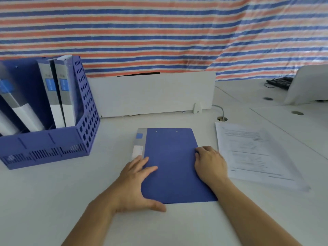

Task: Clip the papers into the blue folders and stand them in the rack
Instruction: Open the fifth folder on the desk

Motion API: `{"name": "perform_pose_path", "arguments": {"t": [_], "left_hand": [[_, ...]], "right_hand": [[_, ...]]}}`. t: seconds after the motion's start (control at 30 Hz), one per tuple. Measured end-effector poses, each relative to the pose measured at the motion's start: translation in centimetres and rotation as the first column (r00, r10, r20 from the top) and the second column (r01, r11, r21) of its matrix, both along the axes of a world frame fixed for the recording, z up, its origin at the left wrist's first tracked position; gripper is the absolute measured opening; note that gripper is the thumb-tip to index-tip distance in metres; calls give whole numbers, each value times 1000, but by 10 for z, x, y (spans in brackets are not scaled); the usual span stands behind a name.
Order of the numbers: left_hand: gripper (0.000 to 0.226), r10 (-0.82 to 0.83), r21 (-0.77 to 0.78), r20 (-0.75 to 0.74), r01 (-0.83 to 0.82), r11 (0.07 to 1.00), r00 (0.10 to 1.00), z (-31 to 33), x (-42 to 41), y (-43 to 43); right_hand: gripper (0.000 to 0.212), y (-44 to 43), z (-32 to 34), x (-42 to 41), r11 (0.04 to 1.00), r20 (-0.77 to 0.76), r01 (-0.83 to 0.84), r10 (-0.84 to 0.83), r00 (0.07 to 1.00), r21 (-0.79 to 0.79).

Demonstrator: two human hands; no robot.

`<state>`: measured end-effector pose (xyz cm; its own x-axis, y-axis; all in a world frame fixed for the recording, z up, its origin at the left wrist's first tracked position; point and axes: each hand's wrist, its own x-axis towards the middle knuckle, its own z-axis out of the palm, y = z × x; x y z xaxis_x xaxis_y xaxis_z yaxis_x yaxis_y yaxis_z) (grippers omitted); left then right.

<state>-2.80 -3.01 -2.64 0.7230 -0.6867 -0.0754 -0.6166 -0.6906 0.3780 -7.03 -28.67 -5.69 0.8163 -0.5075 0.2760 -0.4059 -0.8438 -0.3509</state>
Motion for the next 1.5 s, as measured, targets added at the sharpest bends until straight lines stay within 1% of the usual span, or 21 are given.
{"name": "perform_pose_path", "arguments": {"t": [0.03, 0.1, 0.27, 0.37, 0.43, 0.53, 0.6, 0.67, 0.73, 0.77, 0.87, 0.97, 1.03, 1.1, 1.17, 1.2, 1.27, 1.33, 1.4, 1.43, 1.5], "left_hand": [[127, 1, 21, 14, -1, 1000, 1000, -1, 0, -1], [127, 39, -12, 53, -39, 999, 998, -4, 1, -3], [98, 147, -103, 163, -131, 986, 976, -18, 9, -14], [88, 204, -219, 210, -157, 963, 956, -16, 14, -17], [83, 250, -310, 268, -162, 937, 930, -17, 18, -17], [75, 316, -522, 203, -171, 836, 927, -19, 20, -14], [58, 385, -690, 98, -216, 691, 918, -15, 19, -12], [35, 464, -798, 0, -280, 535, 886, -9, 16, -12], [27, 503, -834, -115, -358, 420, 857, -4, 13, -12], [28, 523, -826, -150, -397, 399, 839, -2, 12, -10], [32, 607, -719, -251, -565, 405, 754, 2, 14, -1], [32, 524, -586, -460, -688, 428, 717, 10, 10, 11], [39, 495, -441, -516, -712, 546, 699, 15, 1, 20], [46, 492, -242, -527, -677, 695, 693, 23, -11, 29], [45, 494, -77, -436, -578, 812, 752, 33, -22, 34], [45, 473, -78, -361, -531, 844, 804, 38, -26, 33], [43, 380, -242, -243, -435, 867, 893, 46, -27, 22], [33, 303, -438, -110, -320, 840, 947, 46, -20, 4], [19, 252, -489, 36, -203, 848, 967, 39, -1, -17], [23, 215, -451, 96, -150, 880, 972, 36, 10, -26], [42, 153, -290, 160, -102, 952, 975, 24, 32, -41]], "right_hand": [[35, -1, 0, 0, 1000, 10, 7, -7, 1000, 22], [36, -1, 3, -2, 997, 28, 24, -26, 999, 71], [40, 2, 10, -10, 964, 102, 41, -70, 992, 261], [41, 3, 13, -15, 934, 195, 10, -85, 977, 357], [49, 6, 19, -18, 884, 268, -41, -97, 959, 466], [67, 13, 23, -19, 825, 300, -112, -72, 951, 554], [62, 16, 21, -19, 863, 247, -119, -6, 969, 490], [47, 13, 12, -18, 942, 117, -121, 88, 989, 313], [47, 10, 2, -16, 985, -67, -149, 155, 986, 90], [47, 10, -1, -14, 987, -114, -157, 160, 980, 31], [46, 7, -3, -12, 991, -162, -128, 121, 979, -31], [51, 3, 0, -12, 993, -207, -110, 96, 974, -54], [60, 3, 3, -14, 990, -195, -131, 117, 974, -58], [64, 5, 6, -14, 988, -174, -150, 142, 974, -33], [62, 8, 6, -14, 986, -170, -166, 161, 972, -15], [60, 9, 6, -13, 984, -174, -177, 172, 970, -16], [55, 11, 7, -14, 981, -178, -192, 184, 967, -29], [49, 12, 9, -16, 981, -172, -189, 179, 969, -43], [44, 13, 9, -18, 982, -159, -185, 175, 972, -48], [43, 14, 8, -19, 982, -154, -184, 175, 972, -47], [43, 14, 6, -20, 982, -144, -183, 174, 974, -54]]}}
